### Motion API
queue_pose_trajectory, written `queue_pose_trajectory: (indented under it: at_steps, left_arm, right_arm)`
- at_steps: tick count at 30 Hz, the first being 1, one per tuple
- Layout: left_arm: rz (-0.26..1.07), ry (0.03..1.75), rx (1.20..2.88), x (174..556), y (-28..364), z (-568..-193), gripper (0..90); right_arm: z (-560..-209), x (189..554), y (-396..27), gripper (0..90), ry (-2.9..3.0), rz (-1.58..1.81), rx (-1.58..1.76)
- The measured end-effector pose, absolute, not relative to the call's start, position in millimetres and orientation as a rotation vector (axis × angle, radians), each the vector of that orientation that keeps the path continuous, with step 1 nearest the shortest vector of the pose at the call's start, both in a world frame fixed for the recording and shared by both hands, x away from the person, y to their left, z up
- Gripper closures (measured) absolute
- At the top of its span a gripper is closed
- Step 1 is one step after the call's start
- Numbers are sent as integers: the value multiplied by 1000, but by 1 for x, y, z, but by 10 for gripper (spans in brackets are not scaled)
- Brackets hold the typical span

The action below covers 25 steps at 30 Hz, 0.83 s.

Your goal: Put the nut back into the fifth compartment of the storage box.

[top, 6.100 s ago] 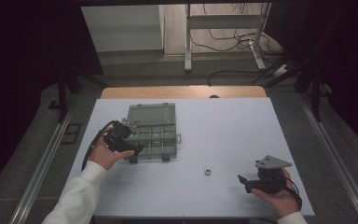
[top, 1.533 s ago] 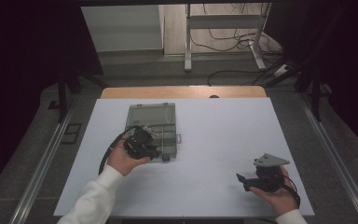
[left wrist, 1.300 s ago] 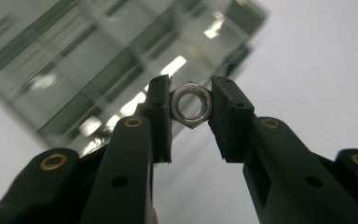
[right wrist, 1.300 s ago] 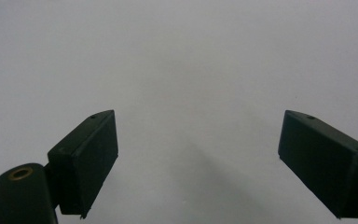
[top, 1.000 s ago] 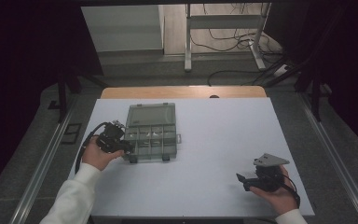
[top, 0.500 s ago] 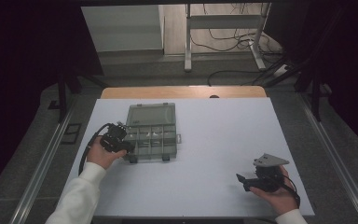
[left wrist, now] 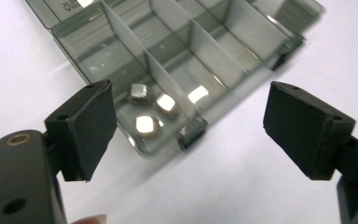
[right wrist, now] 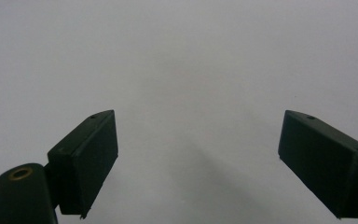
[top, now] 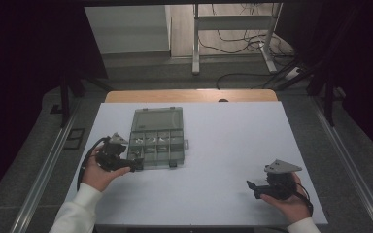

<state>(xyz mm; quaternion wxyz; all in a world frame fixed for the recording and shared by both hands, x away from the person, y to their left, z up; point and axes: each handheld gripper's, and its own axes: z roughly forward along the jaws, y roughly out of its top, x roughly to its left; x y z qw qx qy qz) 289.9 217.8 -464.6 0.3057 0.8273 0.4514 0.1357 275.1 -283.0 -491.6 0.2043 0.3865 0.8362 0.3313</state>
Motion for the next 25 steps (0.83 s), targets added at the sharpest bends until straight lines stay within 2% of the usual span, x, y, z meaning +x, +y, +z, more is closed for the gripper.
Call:
queue_pose_trajectory:
  at_steps: [13, 25]
  left_arm:
    - [382, 1160, 2134, 241, 227, -480, 134]
    - [374, 1156, 2147, 236, 225, -485, 126]
  right_arm:
    - [-490, 276, -286, 120, 2311, 935, 1088]
    - [-489, 278, -289, 119, 2306, 961, 1097]
